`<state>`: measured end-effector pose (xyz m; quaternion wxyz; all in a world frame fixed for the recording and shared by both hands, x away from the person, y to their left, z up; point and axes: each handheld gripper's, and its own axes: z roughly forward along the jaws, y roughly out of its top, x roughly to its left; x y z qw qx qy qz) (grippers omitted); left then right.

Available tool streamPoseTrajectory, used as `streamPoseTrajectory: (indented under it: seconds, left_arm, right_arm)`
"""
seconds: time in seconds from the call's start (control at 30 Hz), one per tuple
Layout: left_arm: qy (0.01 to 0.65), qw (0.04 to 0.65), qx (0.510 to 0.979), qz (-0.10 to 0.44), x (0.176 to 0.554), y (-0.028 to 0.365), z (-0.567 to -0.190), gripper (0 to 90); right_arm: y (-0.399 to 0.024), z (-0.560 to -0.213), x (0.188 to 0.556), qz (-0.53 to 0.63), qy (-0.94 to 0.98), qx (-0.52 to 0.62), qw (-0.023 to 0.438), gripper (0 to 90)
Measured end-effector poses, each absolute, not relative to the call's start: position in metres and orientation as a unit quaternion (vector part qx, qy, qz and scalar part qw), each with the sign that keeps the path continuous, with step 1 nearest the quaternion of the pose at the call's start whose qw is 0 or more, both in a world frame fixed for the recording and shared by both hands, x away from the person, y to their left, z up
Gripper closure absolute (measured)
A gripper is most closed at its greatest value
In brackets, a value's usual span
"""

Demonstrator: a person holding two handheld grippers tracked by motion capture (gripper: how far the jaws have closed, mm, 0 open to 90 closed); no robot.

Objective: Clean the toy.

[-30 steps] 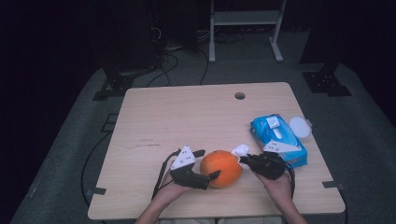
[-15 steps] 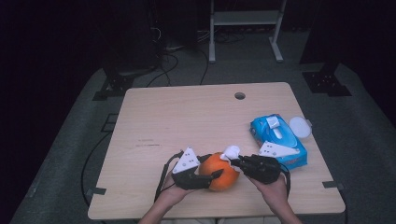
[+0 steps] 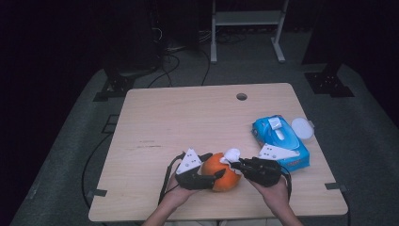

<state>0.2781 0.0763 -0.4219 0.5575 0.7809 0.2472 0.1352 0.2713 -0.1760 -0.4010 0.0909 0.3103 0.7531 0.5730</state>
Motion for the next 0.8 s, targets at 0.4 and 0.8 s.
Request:
streamPoseTrajectory:
  seconds: [0.4,0.8]
  left_arm:
    - [0.212,0.547,0.795,0.153,0.272,0.073,-0.42,35.5]
    - [0.211,0.551,0.796,0.133,0.275,0.077,-0.418,24.1]
  right_arm:
    - [-0.187,-0.406,0.278,0.564,0.749,0.333,0.103,82.3]
    - [-0.186,-0.409,0.28,0.563,0.752,0.328,0.102,82.2]
